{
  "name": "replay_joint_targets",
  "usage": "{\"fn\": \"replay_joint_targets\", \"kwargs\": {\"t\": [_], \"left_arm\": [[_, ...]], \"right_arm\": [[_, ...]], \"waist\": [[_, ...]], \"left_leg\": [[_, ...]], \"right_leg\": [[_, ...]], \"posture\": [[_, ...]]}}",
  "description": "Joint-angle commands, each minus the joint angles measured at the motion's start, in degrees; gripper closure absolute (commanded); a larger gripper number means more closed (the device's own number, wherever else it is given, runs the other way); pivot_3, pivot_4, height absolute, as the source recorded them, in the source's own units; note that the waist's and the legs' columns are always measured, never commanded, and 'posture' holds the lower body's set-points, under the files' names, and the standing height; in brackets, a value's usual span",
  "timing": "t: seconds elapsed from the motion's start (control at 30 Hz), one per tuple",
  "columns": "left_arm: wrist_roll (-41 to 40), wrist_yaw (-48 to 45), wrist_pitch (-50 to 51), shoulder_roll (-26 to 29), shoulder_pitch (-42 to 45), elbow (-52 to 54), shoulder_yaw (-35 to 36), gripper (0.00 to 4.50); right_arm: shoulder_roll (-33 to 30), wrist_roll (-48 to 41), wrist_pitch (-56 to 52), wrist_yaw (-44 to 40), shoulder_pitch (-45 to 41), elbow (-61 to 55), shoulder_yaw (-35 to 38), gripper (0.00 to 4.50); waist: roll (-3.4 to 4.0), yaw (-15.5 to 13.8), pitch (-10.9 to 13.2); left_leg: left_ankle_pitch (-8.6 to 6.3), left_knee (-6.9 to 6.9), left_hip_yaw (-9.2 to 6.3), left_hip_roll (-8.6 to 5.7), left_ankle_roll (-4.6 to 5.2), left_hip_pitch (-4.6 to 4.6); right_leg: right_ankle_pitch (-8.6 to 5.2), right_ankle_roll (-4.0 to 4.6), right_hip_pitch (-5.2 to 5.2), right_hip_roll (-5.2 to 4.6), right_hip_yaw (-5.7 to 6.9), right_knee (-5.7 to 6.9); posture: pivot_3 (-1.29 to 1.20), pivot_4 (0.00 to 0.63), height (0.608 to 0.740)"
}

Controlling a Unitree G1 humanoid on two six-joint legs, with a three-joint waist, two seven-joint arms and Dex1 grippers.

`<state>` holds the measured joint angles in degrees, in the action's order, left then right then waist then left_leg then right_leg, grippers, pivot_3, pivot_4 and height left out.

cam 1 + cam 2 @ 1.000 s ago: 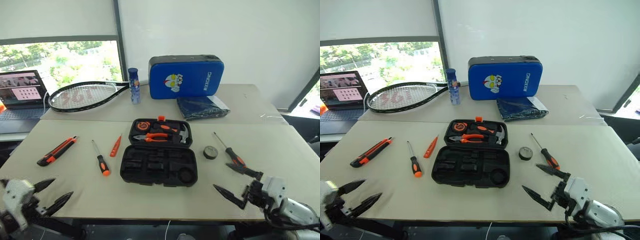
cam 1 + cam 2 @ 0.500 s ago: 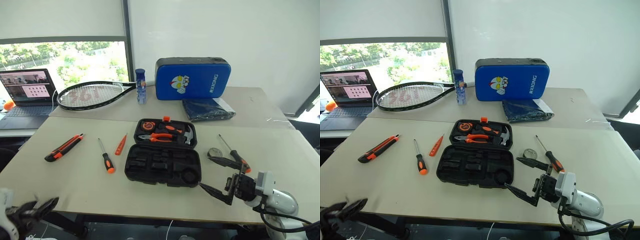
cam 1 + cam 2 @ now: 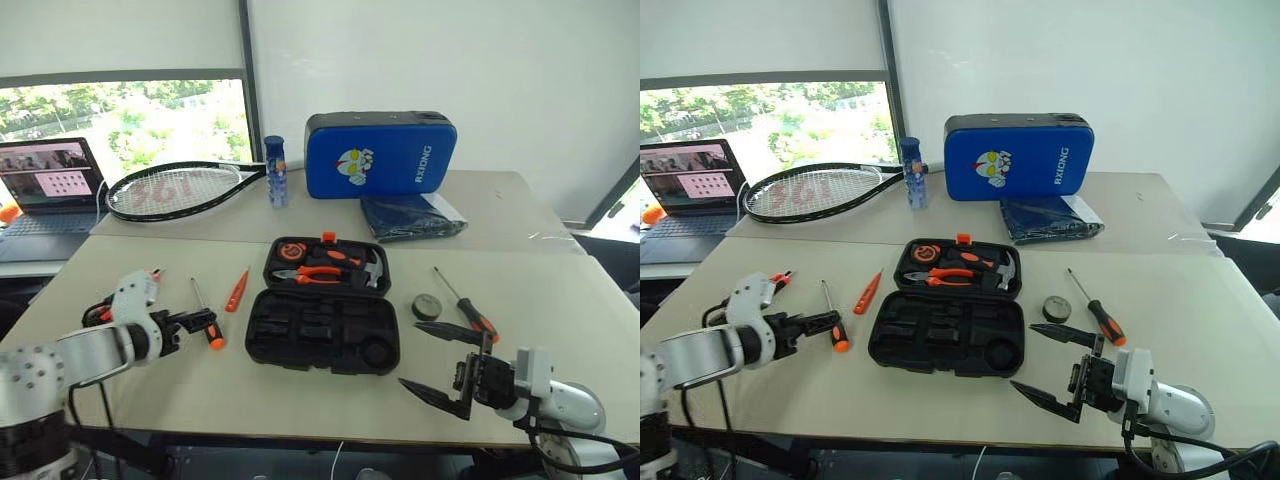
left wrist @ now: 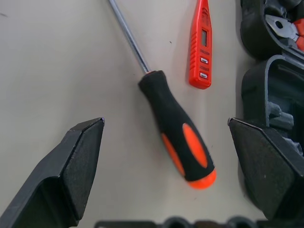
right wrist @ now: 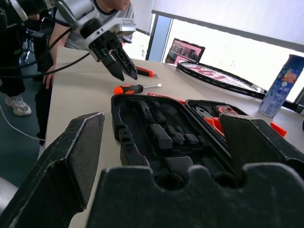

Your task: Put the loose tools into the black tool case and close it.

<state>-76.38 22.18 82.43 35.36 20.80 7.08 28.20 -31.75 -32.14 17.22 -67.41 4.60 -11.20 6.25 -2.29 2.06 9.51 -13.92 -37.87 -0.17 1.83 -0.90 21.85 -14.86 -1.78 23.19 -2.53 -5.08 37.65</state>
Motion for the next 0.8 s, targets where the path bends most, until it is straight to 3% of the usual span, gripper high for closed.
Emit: {"fn": "replay_joint_targets", "kwargs": {"t": [0.03, 0.2, 0.3, 0.6, 0.8], "left_arm": [[3.62, 2.67, -0.31, -1.83, 3.7, -2.3, -2.28, 0.01], [9.72, 1.01, -0.17, -4.6, 5.82, -4.85, -6.71, 0.01], [13.17, -1.02, 1.02, -5.7, 5.32, -5.14, -9.77, 0.7], [20.87, -8.42, 2.83, -3.0, 2.92, -5.94, -8.92, 3.73], [23.07, -14.24, 2.56, 5.79, -0.07, -3.2, -3.17, 3.82]], "right_arm": [[0.3, -0.44, -0.17, 0.81, -0.16, -2.57, 0.05, 0.02], [0.6, -0.45, -0.04, 1.97, 0.53, -3.54, 0.18, 0.02], [0.69, -0.62, -0.04, 2.8, 1.28, -4.23, 0.48, 0.0], [0.24, -0.99, 0.0, 3.79, 1.33, -4.21, 1.21, 0.0], [-0.53, -0.94, 0.4, 3.38, 2.22, -3.5, 2.49, 0.0]], "waist": [[0.0, 0.01, 0.0], [0.12, -0.1, -0.07], [0.39, -0.42, -0.22], [0.63, -0.42, -0.38], [0.64, 1.91, -0.39]], "left_leg": [[0.0, 0.0, 0.02, -0.02, -0.01, -0.01], [0.05, 0.0, 0.22, -0.1, -0.06, -0.1], [0.06, 0.0, 0.31, -0.14, -0.08, -0.22], [0.05, 0.0, 0.33, -0.14, -0.09, -0.75], [0.02, 0.09, 0.32, 0.02, -0.14, -0.78]], "right_leg": [[0.0, 0.0, -0.01, 0.0, 0.0, 0.01], [0.0, -0.01, -0.12, 0.0, 0.0, 0.01], [-0.01, -0.02, -0.23, -0.01, 0.0, 0.01], [-0.23, -0.38, -0.9, 0.0, 0.02, -0.23], [-0.27, -0.31, -0.81, 0.2, -0.07, -0.15]], "posture": [[0.0, 0.15, 0.74], [0.0, 0.15, 0.74], [0.0, 0.15, 0.74], [0.0, 0.15, 0.74], [0.0, 0.15, 0.74]]}}
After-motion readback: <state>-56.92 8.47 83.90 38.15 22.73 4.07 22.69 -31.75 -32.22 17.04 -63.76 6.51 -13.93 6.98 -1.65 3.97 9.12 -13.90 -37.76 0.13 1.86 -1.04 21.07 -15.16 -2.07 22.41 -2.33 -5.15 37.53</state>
